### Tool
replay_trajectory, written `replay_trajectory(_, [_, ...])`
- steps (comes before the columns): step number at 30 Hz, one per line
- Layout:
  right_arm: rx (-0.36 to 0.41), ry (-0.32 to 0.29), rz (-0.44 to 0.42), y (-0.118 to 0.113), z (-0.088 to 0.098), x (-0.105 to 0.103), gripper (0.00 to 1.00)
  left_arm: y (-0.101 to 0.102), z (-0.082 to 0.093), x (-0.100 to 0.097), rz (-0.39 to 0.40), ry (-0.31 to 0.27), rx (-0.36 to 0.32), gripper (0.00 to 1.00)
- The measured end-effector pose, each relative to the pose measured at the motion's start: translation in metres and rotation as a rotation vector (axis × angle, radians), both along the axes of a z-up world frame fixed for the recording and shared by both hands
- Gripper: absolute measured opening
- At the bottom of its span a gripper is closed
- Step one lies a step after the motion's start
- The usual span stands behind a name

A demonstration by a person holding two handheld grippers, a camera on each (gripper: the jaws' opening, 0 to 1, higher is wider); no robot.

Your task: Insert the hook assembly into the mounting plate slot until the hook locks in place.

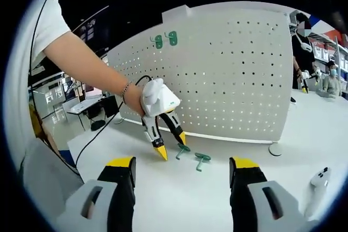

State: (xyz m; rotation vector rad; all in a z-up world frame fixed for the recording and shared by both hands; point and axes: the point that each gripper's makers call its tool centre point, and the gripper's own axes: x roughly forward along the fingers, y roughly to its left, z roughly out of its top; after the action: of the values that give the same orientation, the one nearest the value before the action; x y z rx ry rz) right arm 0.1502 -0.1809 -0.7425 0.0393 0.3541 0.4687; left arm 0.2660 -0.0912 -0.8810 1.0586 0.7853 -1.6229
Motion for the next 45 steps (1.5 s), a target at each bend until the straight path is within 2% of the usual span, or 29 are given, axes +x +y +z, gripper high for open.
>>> replay_trajectory(20, [0.012,0.004,-0.001,0.0,0.0,0.0,0.67,-0.004,0.0,0.012,0.097,-0.025,-0.009,0.18])
replay_trajectory(25, [0.019,0.002,0.006,0.002,0.0,0.0,0.7,-0.005,0.0,0.014,0.101,-0.052,-0.007,0.11])
replay_trajectory(27, [0.016,0.011,0.012,0.003,-0.001,-0.001,0.71,-0.006,-0.001,0.015,0.09,-0.087,-0.002,0.07])
replay_trajectory(28, [0.021,0.009,0.013,0.004,-0.001,-0.001,0.71,-0.007,0.0,0.017,0.049,-0.125,-0.002,0.06])
replay_trajectory(31, [0.018,0.013,0.014,0.004,-0.001,-0.002,0.71,-0.007,-0.001,0.016,0.09,-0.109,0.005,0.05])
replay_trajectory(45, [0.029,0.012,0.013,0.004,-0.001,-0.002,0.71,-0.007,-0.001,0.016,0.087,-0.116,0.005,0.04])
